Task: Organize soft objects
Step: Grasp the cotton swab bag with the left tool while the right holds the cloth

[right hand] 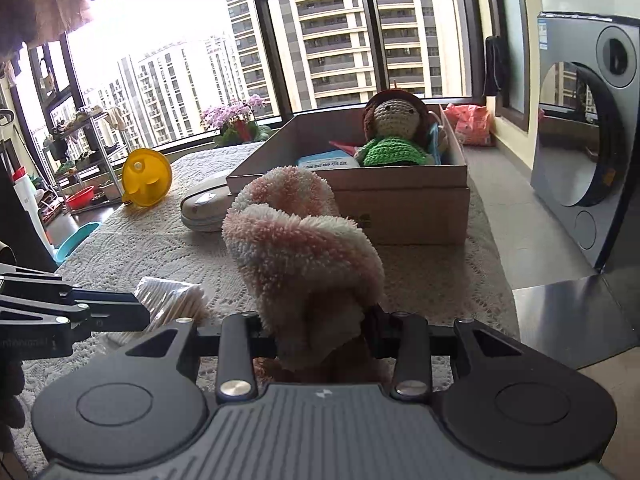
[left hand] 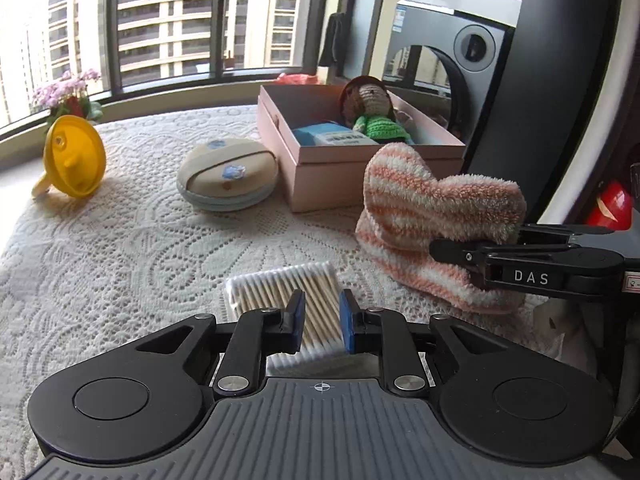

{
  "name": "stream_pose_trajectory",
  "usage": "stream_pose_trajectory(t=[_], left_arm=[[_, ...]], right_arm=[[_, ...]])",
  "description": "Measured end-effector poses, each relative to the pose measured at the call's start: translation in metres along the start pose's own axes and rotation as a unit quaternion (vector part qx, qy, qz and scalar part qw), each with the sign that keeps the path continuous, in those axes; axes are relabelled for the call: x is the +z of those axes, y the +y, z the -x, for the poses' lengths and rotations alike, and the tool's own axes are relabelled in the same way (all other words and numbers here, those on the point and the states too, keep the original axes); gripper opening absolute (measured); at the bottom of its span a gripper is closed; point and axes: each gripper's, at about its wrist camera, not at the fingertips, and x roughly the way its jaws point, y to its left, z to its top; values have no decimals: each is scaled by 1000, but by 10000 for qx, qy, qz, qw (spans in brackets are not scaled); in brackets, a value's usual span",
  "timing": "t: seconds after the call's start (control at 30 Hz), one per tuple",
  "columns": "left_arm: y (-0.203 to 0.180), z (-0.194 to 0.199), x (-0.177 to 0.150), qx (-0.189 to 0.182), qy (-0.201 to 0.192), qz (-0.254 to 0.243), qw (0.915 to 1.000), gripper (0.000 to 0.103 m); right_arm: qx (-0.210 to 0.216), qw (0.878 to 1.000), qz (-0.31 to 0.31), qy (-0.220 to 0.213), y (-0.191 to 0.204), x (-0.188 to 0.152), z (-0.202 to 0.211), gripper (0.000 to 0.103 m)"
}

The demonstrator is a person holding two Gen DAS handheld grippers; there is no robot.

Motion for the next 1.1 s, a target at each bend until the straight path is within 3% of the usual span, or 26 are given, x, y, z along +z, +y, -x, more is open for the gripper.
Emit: stream_pose_trajectory(t=[0.07, 0.13, 0.2, 0.23, 0.37, 0.43, 0.5, 0.6, 0.8, 1.1], left_arm=[[-15, -9, -3, 66, -22, -298, 9995, 28], [-28, -12, -4, 67, 33, -631, 9980, 53], [-37, -14, -4, -54, 115, -772, 9969, 69], [-39, -15, -4, -79, 126, -775, 9969, 72], [-29, -8, -5, -70, -69, -470, 9988, 69], [-22, -2, -6, 369, -348, -357, 9981, 67], [-9, -3, -5, 846, -379, 60, 9957, 66], [12, -9, -7, 773, -146, 848, 9933, 66], [-4, -17, -4, 720, -162, 421, 9964, 70], [-7, -25, 2, 736, -44, 363, 9966, 73]], right_arm=[[-157, 9998, -120, -57, -11, -4, 0, 38], [-81, 9995, -299, -106, -19, -7, 0, 38], [-31, 9991, -394, -175, -23, -7, 2, 39], [-19, 9989, -428, -164, -24, -7, 1, 39], [61, 9986, -494, -198, -25, -10, 4, 40], [85, 9985, -495, -216, -24, -11, 6, 40], [106, 9985, -489, -239, -23, -11, 6, 40], [126, 9984, -486, -247, -22, -12, 7, 40], [93, 9986, -460, -243, -21, -13, 7, 41], [72, 9987, -440, -229, -20, -12, 5, 42]])
